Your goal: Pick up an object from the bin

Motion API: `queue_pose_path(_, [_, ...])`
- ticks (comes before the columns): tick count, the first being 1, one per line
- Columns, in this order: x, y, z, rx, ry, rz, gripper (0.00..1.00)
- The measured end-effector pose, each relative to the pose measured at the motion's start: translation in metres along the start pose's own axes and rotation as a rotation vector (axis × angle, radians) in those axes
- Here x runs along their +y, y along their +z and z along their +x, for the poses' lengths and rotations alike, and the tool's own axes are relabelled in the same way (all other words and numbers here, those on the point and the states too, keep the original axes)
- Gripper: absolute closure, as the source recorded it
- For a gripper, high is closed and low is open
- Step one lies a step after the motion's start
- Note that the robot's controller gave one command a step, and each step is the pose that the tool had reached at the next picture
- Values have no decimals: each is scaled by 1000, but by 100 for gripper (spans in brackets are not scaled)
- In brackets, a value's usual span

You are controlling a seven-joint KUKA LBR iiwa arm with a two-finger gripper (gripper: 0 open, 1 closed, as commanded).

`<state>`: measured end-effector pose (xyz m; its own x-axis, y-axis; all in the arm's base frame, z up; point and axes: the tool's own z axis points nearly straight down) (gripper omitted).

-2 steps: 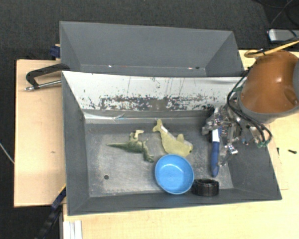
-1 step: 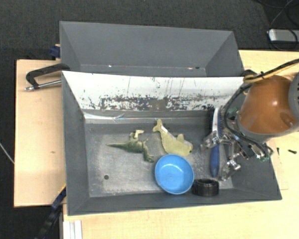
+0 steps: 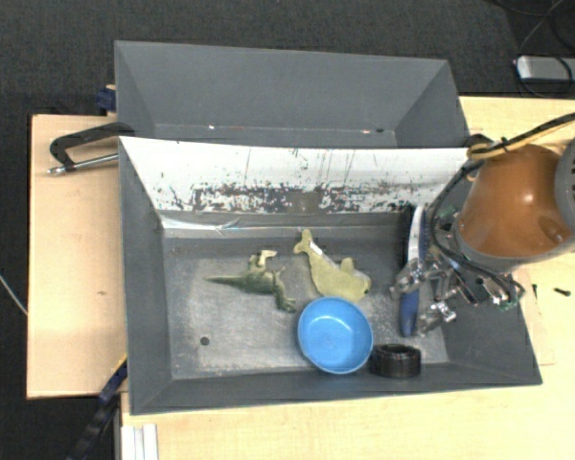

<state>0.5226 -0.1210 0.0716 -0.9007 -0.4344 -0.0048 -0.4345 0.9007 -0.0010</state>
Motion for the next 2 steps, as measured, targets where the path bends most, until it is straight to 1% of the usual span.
queue_pose_path(1, [6, 0, -5, 0, -29, 1, 100])
queue_pose_path(2, [-19, -138, -22, -4, -378, 4, 100])
